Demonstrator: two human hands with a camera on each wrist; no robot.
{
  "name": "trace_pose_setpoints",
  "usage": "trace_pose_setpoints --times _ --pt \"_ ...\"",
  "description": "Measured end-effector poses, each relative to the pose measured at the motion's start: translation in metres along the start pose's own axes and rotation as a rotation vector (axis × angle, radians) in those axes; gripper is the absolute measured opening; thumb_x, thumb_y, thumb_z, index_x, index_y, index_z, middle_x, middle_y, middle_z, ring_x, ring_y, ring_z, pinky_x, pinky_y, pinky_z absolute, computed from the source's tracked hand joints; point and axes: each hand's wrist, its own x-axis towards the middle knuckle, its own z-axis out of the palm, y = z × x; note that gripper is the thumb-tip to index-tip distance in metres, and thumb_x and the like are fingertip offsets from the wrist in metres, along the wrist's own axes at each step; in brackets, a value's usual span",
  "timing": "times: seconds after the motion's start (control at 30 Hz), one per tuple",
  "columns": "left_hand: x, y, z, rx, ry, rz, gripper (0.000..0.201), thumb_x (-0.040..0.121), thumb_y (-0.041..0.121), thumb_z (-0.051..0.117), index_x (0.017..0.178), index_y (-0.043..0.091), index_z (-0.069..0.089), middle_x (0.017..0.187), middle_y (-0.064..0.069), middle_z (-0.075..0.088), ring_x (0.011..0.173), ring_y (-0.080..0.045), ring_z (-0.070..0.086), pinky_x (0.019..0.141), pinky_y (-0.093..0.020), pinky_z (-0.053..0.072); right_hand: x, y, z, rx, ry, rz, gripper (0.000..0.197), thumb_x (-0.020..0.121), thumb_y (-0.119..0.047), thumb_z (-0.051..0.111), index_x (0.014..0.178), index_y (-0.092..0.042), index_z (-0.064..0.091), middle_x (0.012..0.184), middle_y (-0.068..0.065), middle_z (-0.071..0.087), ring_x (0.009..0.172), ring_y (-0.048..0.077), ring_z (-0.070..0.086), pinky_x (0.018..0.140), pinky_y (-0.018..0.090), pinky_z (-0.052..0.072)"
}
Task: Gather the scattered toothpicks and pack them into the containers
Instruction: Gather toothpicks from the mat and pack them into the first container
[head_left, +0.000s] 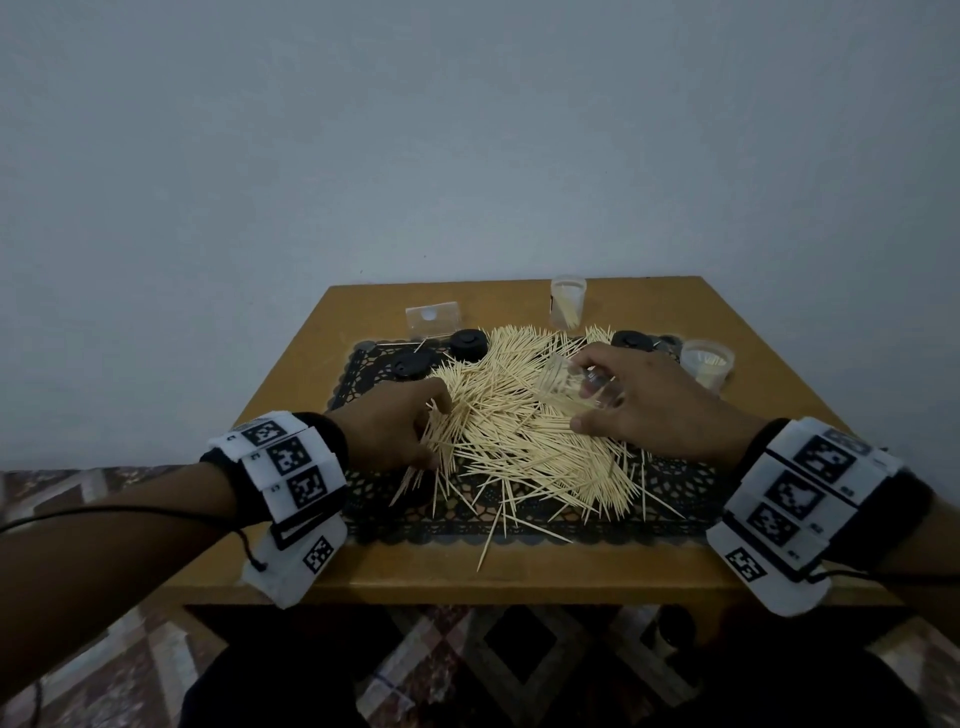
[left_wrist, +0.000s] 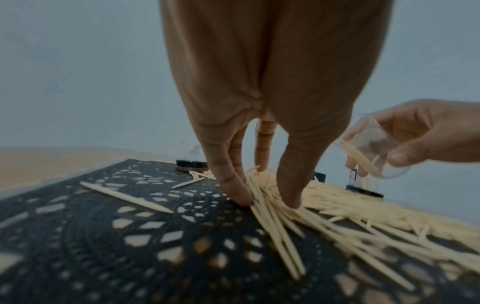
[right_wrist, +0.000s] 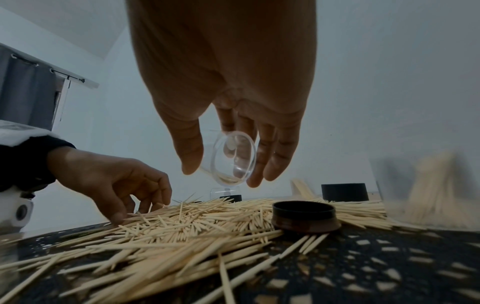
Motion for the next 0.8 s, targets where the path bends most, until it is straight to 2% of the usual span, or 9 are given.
trace_pose_setpoints --times 0.1,0.23,0.3,0.4,0.53,0.7,0.8 --pt "-0.004 0.0 -0.001 -0.065 0.04 -0.047 0.047 0.081 0.039 0.072 0.116 0.018 0.048 0.102 0.0 0.061 0.091 -0.015 0.058 0.082 -0.032 0.051 -0.001 0.0 -0.001 0.003 0.0 -0.002 0.051 0.078 -0.032 0.079 0.122 -0.021 0.055 0.104 -0.006 0.064 0.085 0.007 0.063 0.075 0.028 0.053" --pt "-0.005 0.007 0.007 0.019 0.044 -0.109 0.056 0.081 0.053 0.067 0.115 0.014 0.045 0.101 -0.001 0.057 0.087 -0.015 0.054 0.07 -0.027 0.046 -0.001 -0.003 -0.001 0.006 0.004 -0.007 0.051 0.078 -0.032 0.079 0.121 -0.021 0.055 0.104 -0.007 0.064 0.083 0.004 0.061 0.073 0.026 0.052" --pt "0.0 0.011 0.011 0.065 0.062 -0.134 0.06 0.079 0.054 0.068 0.113 0.011 0.045 0.102 -0.003 0.057 0.088 -0.017 0.053 0.07 -0.029 0.046 0.0 -0.006 0.0 0.007 0.003 -0.012 0.051 0.078 -0.033 0.079 0.121 -0.021 0.055 0.102 -0.009 0.063 0.082 0.004 0.06 0.072 0.025 0.051" --pt "0.007 0.016 0.014 0.09 0.104 -0.142 0.057 0.078 0.049 0.072 0.108 0.009 0.045 0.098 -0.005 0.057 0.082 -0.018 0.05 0.064 -0.029 0.041 0.001 -0.009 0.002 -0.003 -0.003 -0.018 0.052 0.078 -0.033 0.078 0.122 -0.021 0.054 0.098 -0.013 0.058 0.081 0.002 0.059 0.069 0.021 0.048" --pt "0.012 0.017 0.014 0.067 0.141 -0.129 0.044 0.078 0.037 0.076 0.098 0.011 0.046 0.088 -0.001 0.052 0.078 -0.017 0.047 0.055 -0.026 0.033 0.0 -0.006 0.002 -0.013 -0.018 -0.017 0.052 0.079 -0.034 0.078 0.123 -0.021 0.054 0.102 -0.01 0.06 0.084 0.004 0.06 0.073 0.025 0.051" --pt "0.018 0.012 0.011 0.086 0.164 -0.092 0.027 0.077 0.021 0.076 0.09 0.014 0.053 0.087 -0.001 0.056 0.08 -0.019 0.05 0.056 -0.022 0.034 -0.001 -0.001 0.0 -0.03 -0.033 -0.024 0.051 0.079 -0.033 0.078 0.122 -0.021 0.054 0.104 -0.008 0.062 0.083 0.003 0.059 0.073 0.023 0.05" --pt "0.019 0.012 0.011 0.093 0.175 -0.081 0.021 0.077 0.014 0.073 0.091 0.011 0.057 0.09 -0.005 0.06 0.082 -0.022 0.054 0.062 -0.029 0.042 0.001 0.001 0.0 -0.042 -0.043 -0.029 0.052 0.078 -0.032 0.079 0.123 -0.021 0.054 0.105 -0.007 0.063 0.084 0.005 0.06 0.074 0.025 0.051"
